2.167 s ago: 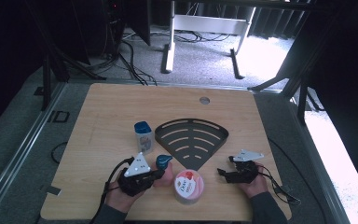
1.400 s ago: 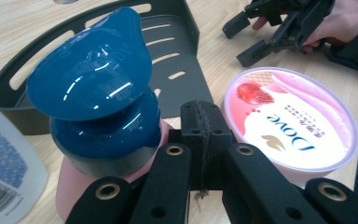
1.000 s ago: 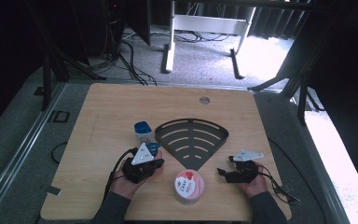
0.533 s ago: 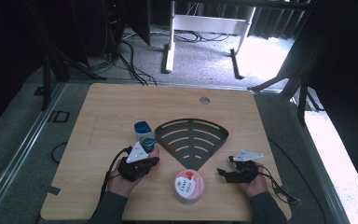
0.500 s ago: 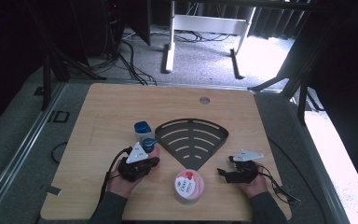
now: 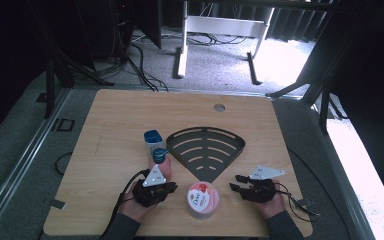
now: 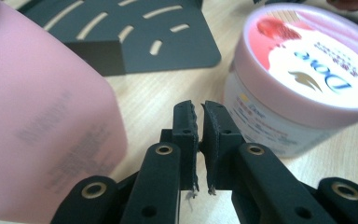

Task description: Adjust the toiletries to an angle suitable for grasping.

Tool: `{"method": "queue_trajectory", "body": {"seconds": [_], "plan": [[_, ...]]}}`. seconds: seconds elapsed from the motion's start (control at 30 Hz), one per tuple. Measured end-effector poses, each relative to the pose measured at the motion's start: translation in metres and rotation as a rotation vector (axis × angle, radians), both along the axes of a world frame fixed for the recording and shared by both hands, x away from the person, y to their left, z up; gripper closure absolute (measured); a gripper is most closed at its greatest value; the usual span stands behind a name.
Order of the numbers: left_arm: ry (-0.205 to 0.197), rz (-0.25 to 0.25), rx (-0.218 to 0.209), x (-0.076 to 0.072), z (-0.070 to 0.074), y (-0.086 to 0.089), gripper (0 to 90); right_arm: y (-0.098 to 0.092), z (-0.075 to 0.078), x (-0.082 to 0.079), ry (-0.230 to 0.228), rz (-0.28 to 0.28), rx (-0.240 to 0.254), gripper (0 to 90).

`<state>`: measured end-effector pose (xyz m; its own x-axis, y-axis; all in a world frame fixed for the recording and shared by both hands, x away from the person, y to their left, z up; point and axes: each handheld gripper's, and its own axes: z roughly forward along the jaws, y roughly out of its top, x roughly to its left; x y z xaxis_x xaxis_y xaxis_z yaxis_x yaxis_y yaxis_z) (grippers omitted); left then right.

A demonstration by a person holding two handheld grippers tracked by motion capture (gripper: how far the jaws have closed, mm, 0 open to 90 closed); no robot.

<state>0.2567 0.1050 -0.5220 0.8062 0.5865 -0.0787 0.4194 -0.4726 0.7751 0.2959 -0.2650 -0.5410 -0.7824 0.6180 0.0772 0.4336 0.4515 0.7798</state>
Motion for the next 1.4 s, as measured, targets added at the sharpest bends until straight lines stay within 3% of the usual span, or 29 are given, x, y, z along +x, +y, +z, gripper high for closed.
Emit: {"method": "queue_trajectory", "body": {"seconds": [0.23, 0.43, 0.67, 1.0, 1.4], "plan": [[0.012, -0.027, 0.021, -0.01, -0.004, -0.004, 82.9, 0.013, 0.007, -0.025, -0.038, 0.074, -0.017, 73.1], [0.018, -0.049, 0.035, -0.018, -0.007, -0.01, 82.8, 0.019, 0.01, -0.039, -0.047, 0.117, -0.006, 77.4], [0.025, -0.077, 0.047, -0.023, -0.01, -0.018, 81.8, 0.031, 0.009, -0.052, -0.052, 0.171, -0.031, 74.9], [0.027, -0.127, 0.055, -0.026, -0.013, -0.028, 77.3, 0.033, 0.007, -0.054, -0.041, 0.207, -0.02, 71.6], [0.03, -0.127, 0.053, -0.022, -0.013, -0.029, 64.5, 0.032, 0.007, -0.055, -0.048, 0.255, -0.015, 58.3]]}}
